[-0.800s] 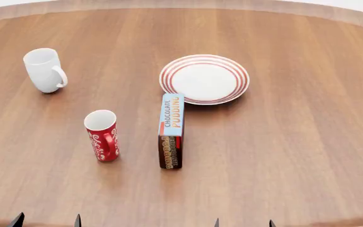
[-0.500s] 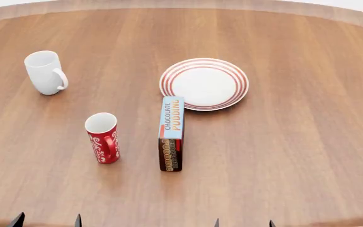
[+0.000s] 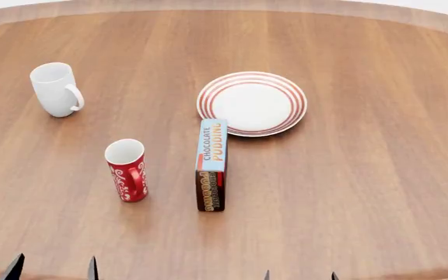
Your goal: Pick up the red mug and put it on the plate
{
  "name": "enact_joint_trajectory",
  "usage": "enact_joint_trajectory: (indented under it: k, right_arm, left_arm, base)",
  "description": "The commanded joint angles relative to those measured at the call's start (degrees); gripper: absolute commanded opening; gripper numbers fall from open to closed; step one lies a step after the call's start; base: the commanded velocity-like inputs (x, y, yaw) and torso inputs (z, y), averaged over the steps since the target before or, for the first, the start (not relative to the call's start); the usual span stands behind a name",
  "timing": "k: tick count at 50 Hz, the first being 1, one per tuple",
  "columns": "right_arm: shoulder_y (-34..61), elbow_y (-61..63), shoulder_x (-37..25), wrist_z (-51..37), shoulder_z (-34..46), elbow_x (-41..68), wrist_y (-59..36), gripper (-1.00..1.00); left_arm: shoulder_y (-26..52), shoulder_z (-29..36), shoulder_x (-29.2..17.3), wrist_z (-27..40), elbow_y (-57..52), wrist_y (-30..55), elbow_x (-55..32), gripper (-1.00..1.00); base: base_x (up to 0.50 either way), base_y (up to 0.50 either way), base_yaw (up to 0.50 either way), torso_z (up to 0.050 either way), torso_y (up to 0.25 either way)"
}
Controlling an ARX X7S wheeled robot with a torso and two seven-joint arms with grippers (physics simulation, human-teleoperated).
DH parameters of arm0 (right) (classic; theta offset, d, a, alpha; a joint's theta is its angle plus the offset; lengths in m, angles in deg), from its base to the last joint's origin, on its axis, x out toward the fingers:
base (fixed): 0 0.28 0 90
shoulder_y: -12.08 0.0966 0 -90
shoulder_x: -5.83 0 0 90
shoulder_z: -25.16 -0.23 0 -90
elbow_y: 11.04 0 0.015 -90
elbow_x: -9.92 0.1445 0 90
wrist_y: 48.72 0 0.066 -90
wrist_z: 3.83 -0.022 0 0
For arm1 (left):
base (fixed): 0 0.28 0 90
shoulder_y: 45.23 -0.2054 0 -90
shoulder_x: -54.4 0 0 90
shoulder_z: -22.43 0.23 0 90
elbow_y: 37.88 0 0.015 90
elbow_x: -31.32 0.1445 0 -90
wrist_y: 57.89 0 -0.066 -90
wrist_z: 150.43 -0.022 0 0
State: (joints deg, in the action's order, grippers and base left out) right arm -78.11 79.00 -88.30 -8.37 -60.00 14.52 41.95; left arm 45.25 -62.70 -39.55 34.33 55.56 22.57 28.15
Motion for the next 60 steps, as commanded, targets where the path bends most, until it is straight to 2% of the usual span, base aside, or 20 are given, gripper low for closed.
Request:
enact_joint_trajectory:
  k: [1, 19, 33, 60]
  right_arm:
    - [-0.1, 0.2, -0.9, -0.5, 1.1, 1.0, 0.2, 1.00]
    - [0.2, -0.4, -2.1, -1.4, 2.5, 2.3, 0.7, 1.00]
    - [0.1, -0.1, -2.8, -2.0, 3.3, 3.2, 0.9, 1.00]
    - [-0.2, 0.3, -3.8, -2.9, 4.4, 4.9, 2.3, 1.00]
  left_arm:
    - [0.6, 1.1, -0.7, 0.9, 3.4, -8.8, 0.2, 1.00]
    - [2.4, 2.1, -1.4, 4.1, 10.6, -25.5, 3.6, 1.00]
    - [3.7, 2.3, -1.7, 7.9, 14.5, -33.6, 6.7, 1.00]
    - [4.6, 4.3, -3.1, 9.5, 16.5, -37.6, 7.4, 1.00]
  base:
    - [0.00, 0.00, 0.00, 0.000, 0.000]
    - [0.00, 0.00, 0.00, 0.000, 0.000]
    - [0.00, 0.00, 0.00, 0.000, 0.000]
    - [0.00, 0.00, 0.00, 0.000, 0.000]
